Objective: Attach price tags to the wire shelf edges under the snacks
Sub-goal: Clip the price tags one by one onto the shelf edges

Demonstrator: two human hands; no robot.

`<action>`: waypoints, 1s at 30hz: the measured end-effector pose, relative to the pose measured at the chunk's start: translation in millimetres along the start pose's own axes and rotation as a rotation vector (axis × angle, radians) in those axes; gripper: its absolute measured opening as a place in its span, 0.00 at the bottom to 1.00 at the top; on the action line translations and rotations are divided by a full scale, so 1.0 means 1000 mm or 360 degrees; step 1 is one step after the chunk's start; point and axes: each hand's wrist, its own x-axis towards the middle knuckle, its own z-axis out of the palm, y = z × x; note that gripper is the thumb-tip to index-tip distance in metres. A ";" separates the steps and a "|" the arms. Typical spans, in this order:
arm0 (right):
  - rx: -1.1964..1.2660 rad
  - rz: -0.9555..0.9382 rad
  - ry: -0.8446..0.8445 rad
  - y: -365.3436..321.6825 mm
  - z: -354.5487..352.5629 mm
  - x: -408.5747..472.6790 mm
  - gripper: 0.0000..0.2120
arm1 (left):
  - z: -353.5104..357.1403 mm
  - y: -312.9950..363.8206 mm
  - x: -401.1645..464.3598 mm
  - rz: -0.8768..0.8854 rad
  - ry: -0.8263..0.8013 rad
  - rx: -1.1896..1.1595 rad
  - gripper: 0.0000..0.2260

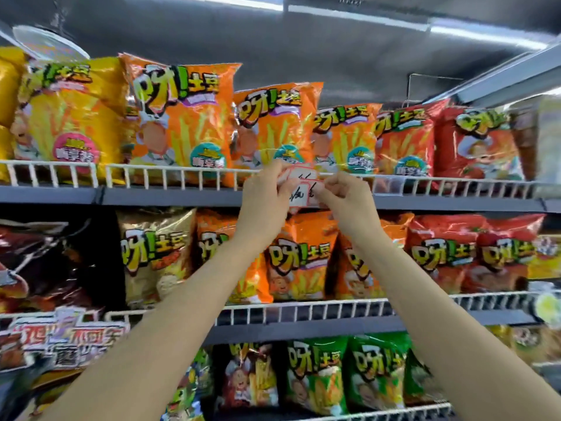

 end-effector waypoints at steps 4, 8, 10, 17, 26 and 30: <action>-0.0131 -0.0017 0.0068 0.020 -0.033 0.006 0.06 | 0.033 0.026 0.003 0.0124 -0.0028 0.0082 0.10; -0.0323 0.0001 0.0129 0.045 -0.072 0.010 0.03 | 0.067 0.032 -0.002 0.0015 -0.0069 0.0062 0.12; -0.0305 0.0029 0.0160 0.056 -0.094 0.017 0.03 | 0.085 0.038 -0.001 -0.0076 -0.0156 0.0058 0.15; -0.0327 -0.0106 0.0142 0.095 -0.141 0.062 0.07 | 0.147 0.061 0.019 -0.0262 -0.0326 0.0091 0.19; -0.0463 -0.0290 0.0080 0.108 -0.167 0.092 0.09 | 0.179 0.084 0.031 -0.0457 -0.0311 0.0044 0.20; -0.0401 -0.0356 -0.0003 0.109 -0.165 0.100 0.07 | 0.185 0.080 0.033 -0.0552 -0.0222 0.0045 0.15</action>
